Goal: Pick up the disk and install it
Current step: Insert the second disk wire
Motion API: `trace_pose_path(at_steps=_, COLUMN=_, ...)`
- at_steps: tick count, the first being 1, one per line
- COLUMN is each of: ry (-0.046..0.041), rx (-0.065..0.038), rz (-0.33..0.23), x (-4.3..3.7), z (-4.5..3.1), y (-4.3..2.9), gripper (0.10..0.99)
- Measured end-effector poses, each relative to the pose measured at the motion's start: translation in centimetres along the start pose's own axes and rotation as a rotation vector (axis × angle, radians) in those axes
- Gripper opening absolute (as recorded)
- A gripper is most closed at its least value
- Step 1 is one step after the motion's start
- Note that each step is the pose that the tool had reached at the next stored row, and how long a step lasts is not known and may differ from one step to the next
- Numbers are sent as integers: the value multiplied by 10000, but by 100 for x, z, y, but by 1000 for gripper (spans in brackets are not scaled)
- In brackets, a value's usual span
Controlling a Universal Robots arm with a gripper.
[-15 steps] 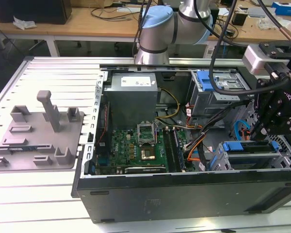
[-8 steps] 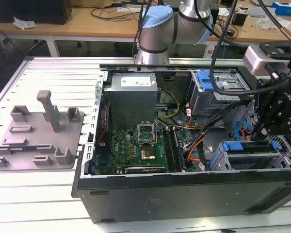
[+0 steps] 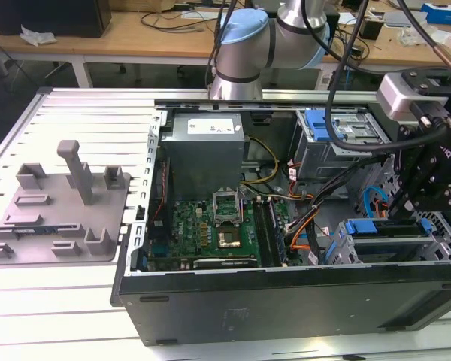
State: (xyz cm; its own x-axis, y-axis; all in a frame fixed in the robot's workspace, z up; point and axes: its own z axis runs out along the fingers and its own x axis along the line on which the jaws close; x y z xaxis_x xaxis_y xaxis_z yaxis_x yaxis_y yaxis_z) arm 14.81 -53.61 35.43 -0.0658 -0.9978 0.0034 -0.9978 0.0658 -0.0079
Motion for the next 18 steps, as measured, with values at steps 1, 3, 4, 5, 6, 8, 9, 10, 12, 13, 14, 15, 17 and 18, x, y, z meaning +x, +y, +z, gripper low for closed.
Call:
trace_pose_path(at_steps=1, ry=1, rx=0, rz=0, x=0, z=4, y=0, gripper=161)
trace_pose_path(at_steps=3, ry=0, rx=0, rz=0, x=0, z=12, y=-1, gripper=161)
trace_pose_path(at_steps=4, ry=1, rx=0, rz=0, x=0, z=14, y=-2, gripper=161)
trace_pose_path(at_steps=5, ry=1, rx=0, rz=-1, x=0, z=19, y=-4, gripper=161)
trace_pose_path(at_steps=6, ry=0, rx=0, rz=0, x=0, z=23, y=-6, gripper=161)
trace_pose_path(at_steps=8, ry=0, rx=0, rz=0, x=0, z=32, y=-7, gripper=161)
trace_pose_path(at_steps=9, ry=0, rx=0, rz=0, x=-1, z=37, y=-8, gripper=161)
trace_pose_path(at_steps=10, ry=0, rx=0, rz=0, x=-1, z=41, y=-9, gripper=161)
trace_pose_path(at_steps=12, ry=0, rx=0, rz=0, x=-1, z=47, y=-10, gripper=161)
trace_pose_path(at_steps=13, ry=0, rx=0, rz=0, x=-1, z=52, y=-11, gripper=161)
trace_pose_path(at_steps=14, ry=0, rx=0, rz=0, x=-1, z=55, y=-11, gripper=161)
trace_pose_path(at_steps=15, ry=0, rx=-1, rz=0, x=-1, z=59, y=-12, gripper=161)
trace_pose_path(at_steps=17, ry=0, rx=0, rz=0, x=-1, z=66, y=-12, gripper=161)
trace_pose_path(at_steps=18, ry=0, rx=0, rz=0, x=-1, z=72, y=-13, gripper=161)
